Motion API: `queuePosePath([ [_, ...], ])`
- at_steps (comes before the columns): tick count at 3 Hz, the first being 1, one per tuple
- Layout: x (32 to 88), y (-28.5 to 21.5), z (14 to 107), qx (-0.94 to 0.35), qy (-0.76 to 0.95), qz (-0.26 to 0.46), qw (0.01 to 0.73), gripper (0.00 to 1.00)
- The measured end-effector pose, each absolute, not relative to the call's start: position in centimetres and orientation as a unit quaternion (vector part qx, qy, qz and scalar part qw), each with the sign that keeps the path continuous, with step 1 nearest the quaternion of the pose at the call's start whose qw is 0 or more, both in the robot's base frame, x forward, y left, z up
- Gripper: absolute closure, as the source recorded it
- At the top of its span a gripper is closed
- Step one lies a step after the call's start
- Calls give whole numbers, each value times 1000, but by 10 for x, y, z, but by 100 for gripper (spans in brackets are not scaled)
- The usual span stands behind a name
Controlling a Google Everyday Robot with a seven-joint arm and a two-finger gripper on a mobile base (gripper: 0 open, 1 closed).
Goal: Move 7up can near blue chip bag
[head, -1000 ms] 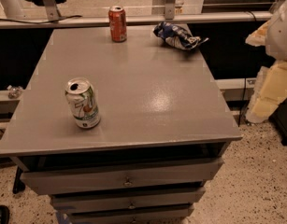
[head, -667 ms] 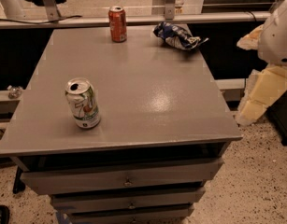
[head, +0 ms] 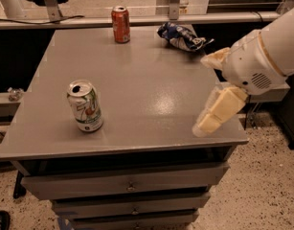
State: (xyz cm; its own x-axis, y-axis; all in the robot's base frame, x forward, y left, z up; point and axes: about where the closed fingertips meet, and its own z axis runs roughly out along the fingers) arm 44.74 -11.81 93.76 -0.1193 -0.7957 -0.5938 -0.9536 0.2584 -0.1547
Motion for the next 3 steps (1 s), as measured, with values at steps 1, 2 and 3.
queuePosePath([
  [1, 457, -71, 926, -585, 708, 198, 343, 0],
  [2, 460, -25, 933, -568, 683, 259, 378, 0],
  [3, 460, -25, 933, -568, 683, 259, 378, 0],
])
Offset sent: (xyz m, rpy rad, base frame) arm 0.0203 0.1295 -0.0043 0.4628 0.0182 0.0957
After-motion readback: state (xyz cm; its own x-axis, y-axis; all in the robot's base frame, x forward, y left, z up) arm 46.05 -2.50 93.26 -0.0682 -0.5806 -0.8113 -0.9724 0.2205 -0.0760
